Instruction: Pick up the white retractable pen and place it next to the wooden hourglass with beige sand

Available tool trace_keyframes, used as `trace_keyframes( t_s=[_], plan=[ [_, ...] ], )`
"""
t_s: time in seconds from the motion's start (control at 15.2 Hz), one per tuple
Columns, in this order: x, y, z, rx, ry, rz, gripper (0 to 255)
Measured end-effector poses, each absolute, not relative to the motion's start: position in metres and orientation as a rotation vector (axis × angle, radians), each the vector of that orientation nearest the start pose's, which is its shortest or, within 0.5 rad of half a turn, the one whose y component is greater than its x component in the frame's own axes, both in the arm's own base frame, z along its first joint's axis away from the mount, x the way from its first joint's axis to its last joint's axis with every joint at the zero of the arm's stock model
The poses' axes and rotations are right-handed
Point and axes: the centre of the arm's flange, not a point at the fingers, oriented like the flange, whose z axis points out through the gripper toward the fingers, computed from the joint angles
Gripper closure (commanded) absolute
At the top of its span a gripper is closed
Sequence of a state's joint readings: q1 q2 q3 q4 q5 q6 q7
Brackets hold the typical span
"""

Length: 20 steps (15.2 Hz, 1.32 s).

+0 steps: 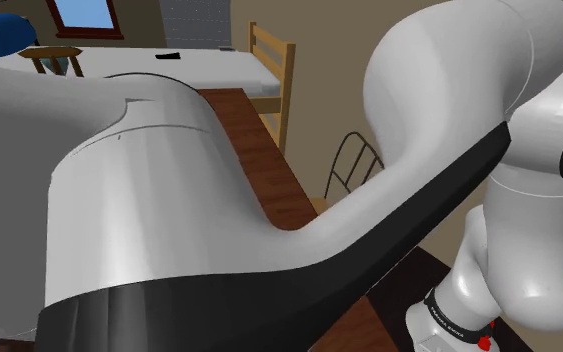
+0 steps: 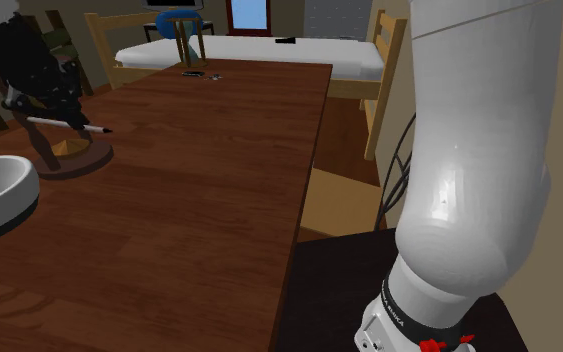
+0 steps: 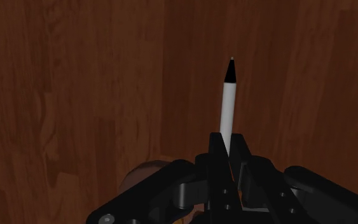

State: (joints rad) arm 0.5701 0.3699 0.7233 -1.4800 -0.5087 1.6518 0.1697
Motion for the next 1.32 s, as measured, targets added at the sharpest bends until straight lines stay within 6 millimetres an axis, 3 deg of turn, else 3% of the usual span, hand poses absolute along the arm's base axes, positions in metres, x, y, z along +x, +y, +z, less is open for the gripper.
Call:
trace_keyframes(
  t_s=[1.32],
  plan=[
    [0.283, 0.579, 0.394, -2.834, -1.879, -0.168, 255]
  ],
)
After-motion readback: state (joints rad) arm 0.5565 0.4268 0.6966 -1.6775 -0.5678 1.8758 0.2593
